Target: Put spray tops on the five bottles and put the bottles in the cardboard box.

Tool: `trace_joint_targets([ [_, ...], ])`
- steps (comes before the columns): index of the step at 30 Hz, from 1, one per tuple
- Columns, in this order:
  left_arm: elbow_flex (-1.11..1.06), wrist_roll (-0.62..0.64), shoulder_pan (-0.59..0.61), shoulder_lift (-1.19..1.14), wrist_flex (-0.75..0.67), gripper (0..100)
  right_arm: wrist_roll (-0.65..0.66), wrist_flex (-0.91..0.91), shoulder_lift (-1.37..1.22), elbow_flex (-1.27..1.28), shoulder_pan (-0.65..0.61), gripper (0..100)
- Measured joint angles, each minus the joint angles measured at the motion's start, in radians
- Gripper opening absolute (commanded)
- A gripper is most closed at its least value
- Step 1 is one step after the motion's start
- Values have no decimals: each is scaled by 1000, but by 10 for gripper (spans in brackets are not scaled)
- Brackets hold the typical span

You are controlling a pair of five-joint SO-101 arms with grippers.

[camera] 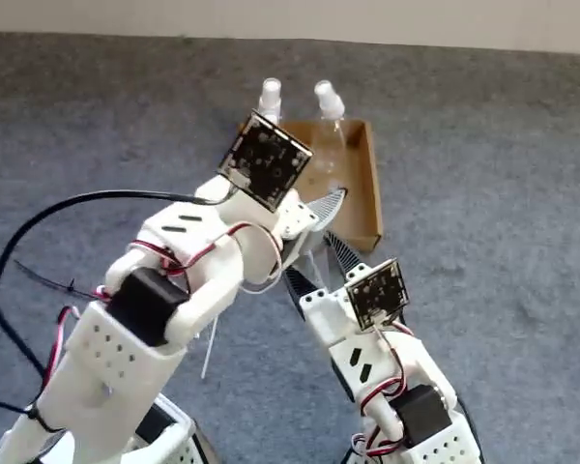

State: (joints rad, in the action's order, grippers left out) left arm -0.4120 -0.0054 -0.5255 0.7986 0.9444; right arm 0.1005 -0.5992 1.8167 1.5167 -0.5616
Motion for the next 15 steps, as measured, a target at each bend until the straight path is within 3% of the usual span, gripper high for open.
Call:
trace_joint_targets([
  [4,143,-2,46,2,183,178,0,0,0,0,46,5],
  [8,203,-2,213,71,338,180,0,0,-8,-11,95,5],
  [15,-49,-2,437,339,334,183,0,20,-279,-226,61,5],
])
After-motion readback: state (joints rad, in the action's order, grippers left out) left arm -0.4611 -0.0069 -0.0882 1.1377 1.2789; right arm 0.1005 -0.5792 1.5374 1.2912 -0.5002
